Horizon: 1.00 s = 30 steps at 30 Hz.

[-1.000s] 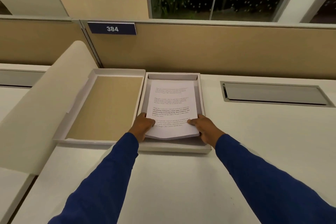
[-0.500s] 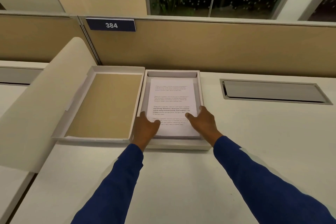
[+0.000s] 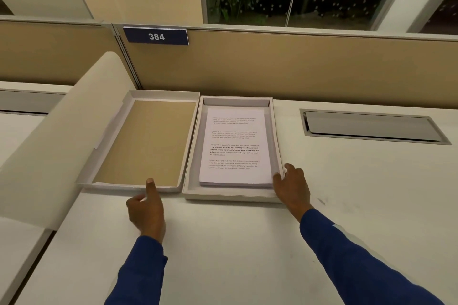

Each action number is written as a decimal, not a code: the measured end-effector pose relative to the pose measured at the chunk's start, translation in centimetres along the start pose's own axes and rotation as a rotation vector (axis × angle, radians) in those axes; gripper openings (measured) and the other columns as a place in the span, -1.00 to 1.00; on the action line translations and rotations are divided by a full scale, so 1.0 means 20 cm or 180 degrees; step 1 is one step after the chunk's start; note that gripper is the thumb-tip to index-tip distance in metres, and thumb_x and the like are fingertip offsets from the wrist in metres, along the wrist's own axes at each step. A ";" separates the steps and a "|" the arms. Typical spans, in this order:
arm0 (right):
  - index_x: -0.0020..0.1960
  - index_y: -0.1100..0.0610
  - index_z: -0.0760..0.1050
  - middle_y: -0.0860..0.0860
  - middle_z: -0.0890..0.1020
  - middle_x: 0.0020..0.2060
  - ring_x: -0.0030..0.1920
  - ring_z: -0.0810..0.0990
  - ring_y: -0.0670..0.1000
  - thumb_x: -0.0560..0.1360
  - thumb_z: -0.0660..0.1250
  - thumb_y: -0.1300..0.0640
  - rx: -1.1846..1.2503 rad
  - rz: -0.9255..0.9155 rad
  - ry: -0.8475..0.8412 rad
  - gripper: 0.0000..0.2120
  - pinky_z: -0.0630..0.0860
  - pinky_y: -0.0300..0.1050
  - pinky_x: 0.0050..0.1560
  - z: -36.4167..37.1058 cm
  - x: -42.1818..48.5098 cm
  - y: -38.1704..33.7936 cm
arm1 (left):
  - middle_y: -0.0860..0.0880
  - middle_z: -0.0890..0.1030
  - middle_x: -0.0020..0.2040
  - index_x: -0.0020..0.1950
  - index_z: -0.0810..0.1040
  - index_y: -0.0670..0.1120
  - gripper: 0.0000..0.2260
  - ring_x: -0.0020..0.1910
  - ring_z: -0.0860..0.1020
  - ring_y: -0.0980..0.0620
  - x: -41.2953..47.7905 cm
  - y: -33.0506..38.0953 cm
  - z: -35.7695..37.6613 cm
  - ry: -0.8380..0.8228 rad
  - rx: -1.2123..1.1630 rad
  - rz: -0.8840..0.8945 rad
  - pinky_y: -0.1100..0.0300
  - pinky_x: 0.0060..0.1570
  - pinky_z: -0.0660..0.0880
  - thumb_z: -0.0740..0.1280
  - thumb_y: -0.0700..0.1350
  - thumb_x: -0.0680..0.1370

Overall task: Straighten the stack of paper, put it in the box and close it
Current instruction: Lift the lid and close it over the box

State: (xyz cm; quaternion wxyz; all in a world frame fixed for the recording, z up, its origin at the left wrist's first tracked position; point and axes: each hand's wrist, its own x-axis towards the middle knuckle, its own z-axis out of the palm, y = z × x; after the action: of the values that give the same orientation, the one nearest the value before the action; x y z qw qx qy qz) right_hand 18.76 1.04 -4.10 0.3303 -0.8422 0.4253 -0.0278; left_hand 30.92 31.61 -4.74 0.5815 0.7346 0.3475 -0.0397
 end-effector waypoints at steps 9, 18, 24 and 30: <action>0.55 0.17 0.24 0.19 0.46 0.36 0.30 0.51 0.20 0.65 0.19 0.13 -0.0099 -0.0109 0.0040 -0.52 0.53 0.07 0.20 0.06 -0.03 0.02 | -0.15 0.61 0.06 0.24 0.47 -0.16 -0.67 -0.14 0.57 -0.08 0.05 0.10 0.05 -0.0103 -0.0325 -0.0050 0.00 -0.02 0.64 0.42 -0.13 0.51; 0.54 0.17 0.24 0.19 0.46 0.34 0.30 0.51 0.20 0.66 0.19 0.14 -0.0114 -0.0161 0.0055 -0.53 0.53 0.06 0.21 0.07 -0.02 0.04 | -0.19 0.58 0.34 0.46 0.46 -0.12 -0.52 0.29 0.58 -0.21 0.00 0.13 0.01 -0.1015 -0.2219 -0.0871 -0.16 0.28 0.55 0.43 -0.31 0.56; 0.57 0.16 0.21 0.19 0.44 0.38 0.33 0.49 0.21 0.66 0.19 0.13 -0.0044 -0.0121 -0.0018 -0.51 0.51 0.08 0.26 0.06 -0.02 0.04 | -0.11 0.53 0.36 0.38 0.42 0.02 -0.51 0.22 0.62 -0.09 -0.10 0.18 0.00 -0.0785 -0.1799 0.0360 -0.09 0.19 0.61 0.49 -0.27 0.53; 0.57 0.16 0.21 0.19 0.45 0.36 0.30 0.51 0.20 0.67 0.19 0.14 -0.0013 -0.0152 -0.0112 -0.51 0.53 0.07 0.25 0.05 -0.05 0.04 | 0.02 0.52 0.38 0.45 0.35 0.07 -0.44 0.25 0.59 -0.06 -0.24 0.19 0.03 -0.0562 -0.0437 0.2191 0.11 0.11 0.63 0.50 -0.20 0.54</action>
State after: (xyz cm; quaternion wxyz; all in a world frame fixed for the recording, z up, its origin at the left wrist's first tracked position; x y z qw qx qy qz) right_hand 18.01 1.98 -5.15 0.3352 -0.8531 0.3993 -0.0199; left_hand 29.64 28.59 0.35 0.6366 0.7614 0.0301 0.1185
